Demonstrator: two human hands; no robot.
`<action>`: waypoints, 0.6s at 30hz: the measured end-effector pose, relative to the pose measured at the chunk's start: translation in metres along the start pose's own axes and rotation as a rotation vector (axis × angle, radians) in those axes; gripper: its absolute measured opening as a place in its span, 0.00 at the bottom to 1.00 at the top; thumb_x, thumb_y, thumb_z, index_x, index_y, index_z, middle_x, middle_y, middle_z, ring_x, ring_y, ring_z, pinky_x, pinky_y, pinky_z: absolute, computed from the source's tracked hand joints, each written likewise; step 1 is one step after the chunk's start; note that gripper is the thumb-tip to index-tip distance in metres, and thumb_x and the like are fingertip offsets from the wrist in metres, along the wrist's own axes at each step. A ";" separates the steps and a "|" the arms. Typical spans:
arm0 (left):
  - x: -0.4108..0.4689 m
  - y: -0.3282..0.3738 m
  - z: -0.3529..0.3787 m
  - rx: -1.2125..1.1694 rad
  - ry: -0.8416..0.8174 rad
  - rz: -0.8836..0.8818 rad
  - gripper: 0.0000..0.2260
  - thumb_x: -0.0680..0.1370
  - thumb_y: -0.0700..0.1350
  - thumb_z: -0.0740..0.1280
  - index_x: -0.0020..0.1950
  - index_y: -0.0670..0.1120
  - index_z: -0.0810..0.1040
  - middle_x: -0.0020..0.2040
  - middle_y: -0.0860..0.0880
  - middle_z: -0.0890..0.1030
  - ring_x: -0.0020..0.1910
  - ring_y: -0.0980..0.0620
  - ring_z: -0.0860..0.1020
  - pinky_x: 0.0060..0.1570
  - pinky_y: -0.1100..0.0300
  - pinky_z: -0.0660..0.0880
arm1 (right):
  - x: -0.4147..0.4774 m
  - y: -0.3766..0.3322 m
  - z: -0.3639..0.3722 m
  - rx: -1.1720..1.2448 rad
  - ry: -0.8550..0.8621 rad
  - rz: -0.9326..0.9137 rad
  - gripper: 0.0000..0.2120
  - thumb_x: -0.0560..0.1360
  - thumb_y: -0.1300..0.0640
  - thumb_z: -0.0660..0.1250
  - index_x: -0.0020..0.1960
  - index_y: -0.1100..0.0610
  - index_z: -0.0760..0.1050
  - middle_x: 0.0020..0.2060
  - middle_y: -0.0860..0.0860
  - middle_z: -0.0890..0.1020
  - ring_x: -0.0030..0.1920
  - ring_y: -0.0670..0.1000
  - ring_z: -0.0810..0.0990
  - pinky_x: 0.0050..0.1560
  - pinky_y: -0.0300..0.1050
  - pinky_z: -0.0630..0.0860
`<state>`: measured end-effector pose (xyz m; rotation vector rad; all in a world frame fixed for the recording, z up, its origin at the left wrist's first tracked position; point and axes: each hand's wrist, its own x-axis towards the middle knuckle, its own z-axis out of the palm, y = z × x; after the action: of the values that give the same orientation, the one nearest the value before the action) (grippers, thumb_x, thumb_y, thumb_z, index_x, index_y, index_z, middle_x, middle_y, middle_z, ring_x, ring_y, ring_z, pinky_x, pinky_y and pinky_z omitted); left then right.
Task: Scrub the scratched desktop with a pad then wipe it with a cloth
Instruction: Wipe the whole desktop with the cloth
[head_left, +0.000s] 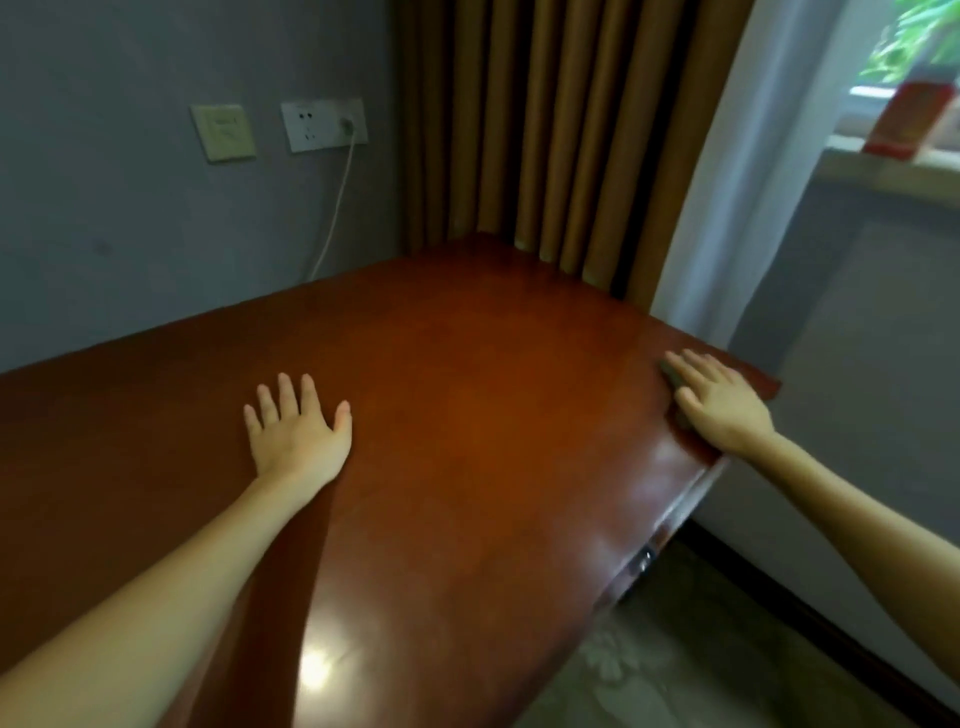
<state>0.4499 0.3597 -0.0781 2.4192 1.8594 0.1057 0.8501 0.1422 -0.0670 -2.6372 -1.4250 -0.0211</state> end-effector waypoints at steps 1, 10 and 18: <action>-0.006 0.000 0.000 0.003 -0.006 0.013 0.30 0.81 0.61 0.44 0.79 0.46 0.45 0.79 0.43 0.45 0.77 0.42 0.43 0.75 0.46 0.42 | -0.017 -0.023 0.002 0.011 0.000 -0.064 0.41 0.65 0.38 0.35 0.76 0.47 0.55 0.76 0.52 0.57 0.76 0.53 0.54 0.75 0.48 0.51; -0.090 -0.027 -0.005 -0.060 -0.071 0.350 0.25 0.83 0.55 0.45 0.79 0.51 0.46 0.79 0.48 0.44 0.78 0.49 0.43 0.75 0.53 0.42 | -0.214 -0.266 0.022 0.232 -0.075 -0.827 0.32 0.72 0.45 0.50 0.76 0.47 0.58 0.76 0.51 0.59 0.77 0.51 0.53 0.75 0.47 0.43; -0.123 -0.091 -0.020 -0.058 -0.084 0.329 0.24 0.83 0.56 0.47 0.79 0.53 0.48 0.79 0.49 0.46 0.78 0.50 0.44 0.75 0.53 0.43 | -0.178 -0.180 0.008 0.278 -0.090 -0.738 0.30 0.70 0.46 0.50 0.74 0.42 0.60 0.75 0.46 0.60 0.76 0.46 0.55 0.75 0.45 0.47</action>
<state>0.3287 0.2651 -0.0682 2.6213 1.3923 0.0774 0.6023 0.0926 -0.0678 -1.7963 -2.1598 0.2013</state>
